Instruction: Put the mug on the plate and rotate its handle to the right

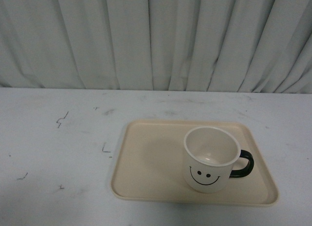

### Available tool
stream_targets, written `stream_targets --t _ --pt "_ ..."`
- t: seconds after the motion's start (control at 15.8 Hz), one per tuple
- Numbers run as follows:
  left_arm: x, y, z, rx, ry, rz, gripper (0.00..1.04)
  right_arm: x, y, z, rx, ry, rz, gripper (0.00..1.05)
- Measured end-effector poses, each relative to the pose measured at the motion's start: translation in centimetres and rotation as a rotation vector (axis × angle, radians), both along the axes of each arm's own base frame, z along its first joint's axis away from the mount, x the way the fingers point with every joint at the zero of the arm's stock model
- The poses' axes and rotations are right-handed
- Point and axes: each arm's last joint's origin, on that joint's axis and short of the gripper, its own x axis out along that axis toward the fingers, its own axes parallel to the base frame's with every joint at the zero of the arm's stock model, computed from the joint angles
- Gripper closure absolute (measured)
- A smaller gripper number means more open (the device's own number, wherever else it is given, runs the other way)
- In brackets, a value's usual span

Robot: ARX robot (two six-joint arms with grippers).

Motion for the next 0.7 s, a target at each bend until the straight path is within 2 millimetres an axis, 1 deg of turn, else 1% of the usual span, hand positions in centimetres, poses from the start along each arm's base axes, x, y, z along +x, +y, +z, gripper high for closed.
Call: stream_targets --t 0.13,0.19,0.25,0.32,0.51,0.7 --pt "0.0 0.0 0.0 0.0 0.0 0.001 0.07 -0.94 0.01 -0.56 0.001 0.039 0.002 1.03" --pt "0.0 0.0 0.0 0.0 0.0 0.0 0.07 -1.12 0.01 -0.02 0.0 -0.013 0.003 1.03" --pt "0.0 0.0 0.01 0.0 -0.001 0.0 0.07 -1.09 0.01 -0.39 0.0 0.017 0.002 1.03" --pt "0.0 0.0 0.0 0.0 0.0 0.0 0.07 -1.09 0.01 -0.33 0.0 0.01 0.003 1.03" --pt "0.0 0.0 0.0 0.0 0.0 0.0 0.07 -1.09 0.01 -0.32 0.0 0.01 0.002 0.68" --pt "0.0 0.0 0.0 0.0 0.0 0.0 0.07 -1.09 0.01 -0.32 0.0 0.009 0.003 0.3"
